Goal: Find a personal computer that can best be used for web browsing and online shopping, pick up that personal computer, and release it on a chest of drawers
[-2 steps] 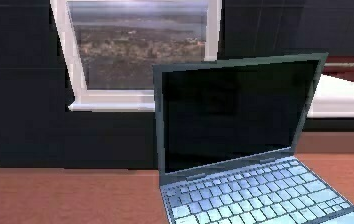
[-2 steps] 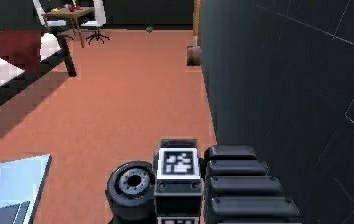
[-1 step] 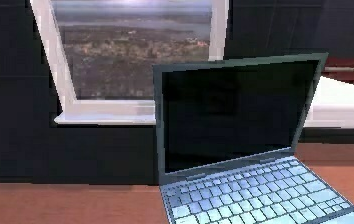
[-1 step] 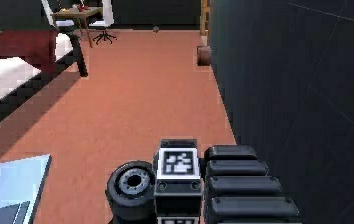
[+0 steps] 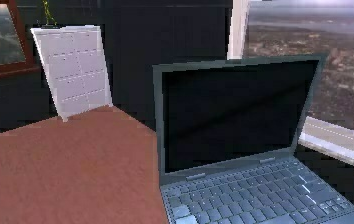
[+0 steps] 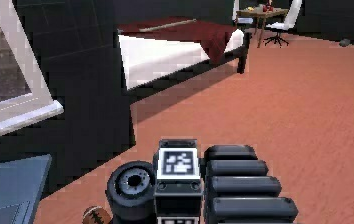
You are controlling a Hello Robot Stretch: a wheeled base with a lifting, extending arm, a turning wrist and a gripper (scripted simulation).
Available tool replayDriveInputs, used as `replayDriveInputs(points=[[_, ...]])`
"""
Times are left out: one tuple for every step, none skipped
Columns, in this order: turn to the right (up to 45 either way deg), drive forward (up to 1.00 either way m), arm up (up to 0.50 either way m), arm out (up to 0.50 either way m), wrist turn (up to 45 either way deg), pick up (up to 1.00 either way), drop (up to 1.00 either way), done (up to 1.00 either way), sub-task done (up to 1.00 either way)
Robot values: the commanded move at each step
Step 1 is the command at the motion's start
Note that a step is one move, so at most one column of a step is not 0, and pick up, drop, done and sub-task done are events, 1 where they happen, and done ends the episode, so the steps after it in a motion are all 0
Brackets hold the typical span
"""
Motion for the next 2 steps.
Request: replayDriveInputs(points=[[-12.0,0.0,0.0,0.0,0.0,0.0,0.0,0.0,0.0],[0.0,0.5,0.0,0.0,0.0,0.0,0.0,0.0,0.0]])
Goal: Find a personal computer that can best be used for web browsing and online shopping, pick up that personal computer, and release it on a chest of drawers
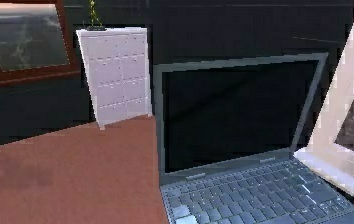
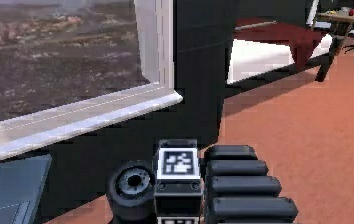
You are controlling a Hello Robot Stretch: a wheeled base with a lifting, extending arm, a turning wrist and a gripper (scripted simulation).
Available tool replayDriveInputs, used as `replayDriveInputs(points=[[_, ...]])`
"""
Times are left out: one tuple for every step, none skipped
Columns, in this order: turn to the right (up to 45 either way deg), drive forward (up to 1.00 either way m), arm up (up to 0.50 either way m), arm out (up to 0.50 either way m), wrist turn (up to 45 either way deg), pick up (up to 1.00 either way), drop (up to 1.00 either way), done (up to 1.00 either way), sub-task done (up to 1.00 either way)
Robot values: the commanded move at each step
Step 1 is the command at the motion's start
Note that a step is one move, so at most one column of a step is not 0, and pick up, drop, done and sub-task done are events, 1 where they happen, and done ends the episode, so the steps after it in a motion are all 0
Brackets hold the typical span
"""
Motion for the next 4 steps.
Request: replayDriveInputs(points=[[-45.0,0.0,0.0,0.0,0.0,0.0,0.0,0.0,0.0],[-33.0,0.0,0.0,0.0,0.0,0.0,0.0,0.0,0.0],[0.0,0.5,0.0,0.0,0.0,0.0,0.0,0.0,0.0],[-12.0,0.0,0.0,0.0,0.0,0.0,0.0,0.0,0.0]])
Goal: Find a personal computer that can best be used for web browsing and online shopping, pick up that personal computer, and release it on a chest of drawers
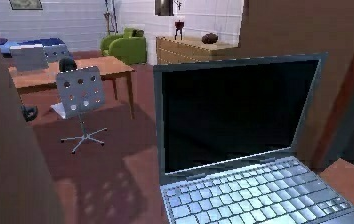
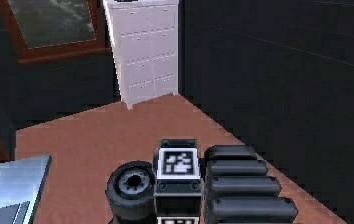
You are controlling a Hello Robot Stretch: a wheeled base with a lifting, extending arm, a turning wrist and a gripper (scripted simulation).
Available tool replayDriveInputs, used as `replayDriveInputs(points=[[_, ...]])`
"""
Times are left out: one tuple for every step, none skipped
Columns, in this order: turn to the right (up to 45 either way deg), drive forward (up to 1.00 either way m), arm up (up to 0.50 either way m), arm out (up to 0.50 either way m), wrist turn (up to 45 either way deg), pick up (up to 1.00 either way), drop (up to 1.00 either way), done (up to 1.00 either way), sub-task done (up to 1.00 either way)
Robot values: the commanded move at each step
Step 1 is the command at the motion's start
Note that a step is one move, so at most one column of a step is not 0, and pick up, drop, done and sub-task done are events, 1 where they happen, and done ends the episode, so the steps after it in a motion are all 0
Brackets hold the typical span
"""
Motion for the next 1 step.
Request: replayDriveInputs(points=[[-3.0,0.0,0.0,0.0,0.0,0.0,0.0,0.0,0.0]])
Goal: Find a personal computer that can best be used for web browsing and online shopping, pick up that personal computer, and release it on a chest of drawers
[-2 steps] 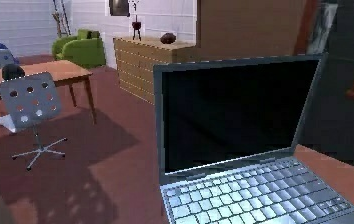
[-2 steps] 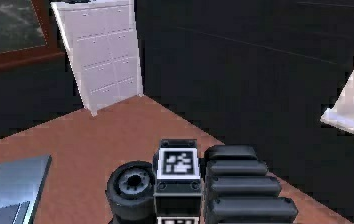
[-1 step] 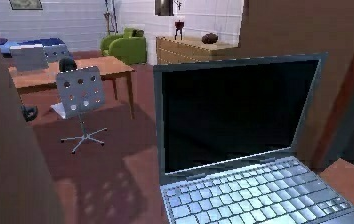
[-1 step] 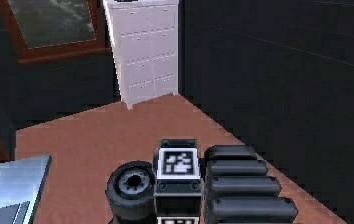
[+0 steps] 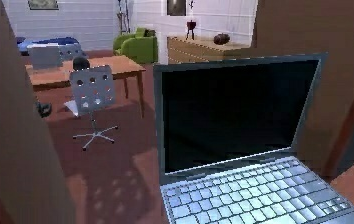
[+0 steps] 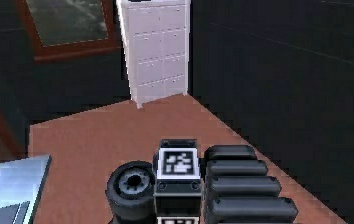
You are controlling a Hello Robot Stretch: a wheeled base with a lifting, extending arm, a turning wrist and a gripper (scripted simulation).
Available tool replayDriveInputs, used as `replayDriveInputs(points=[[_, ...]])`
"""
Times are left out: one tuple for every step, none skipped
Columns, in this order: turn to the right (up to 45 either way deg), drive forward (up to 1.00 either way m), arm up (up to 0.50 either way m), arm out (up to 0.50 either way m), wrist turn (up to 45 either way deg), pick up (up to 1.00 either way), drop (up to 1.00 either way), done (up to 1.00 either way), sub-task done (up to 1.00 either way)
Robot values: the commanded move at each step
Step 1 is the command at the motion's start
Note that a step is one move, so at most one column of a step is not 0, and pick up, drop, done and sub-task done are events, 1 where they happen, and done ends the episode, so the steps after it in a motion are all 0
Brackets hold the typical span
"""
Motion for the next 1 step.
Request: replayDriveInputs(points=[[0.0,0.35,0.0,0.0,0.0,0.0,0.0,0.0,0.0]])
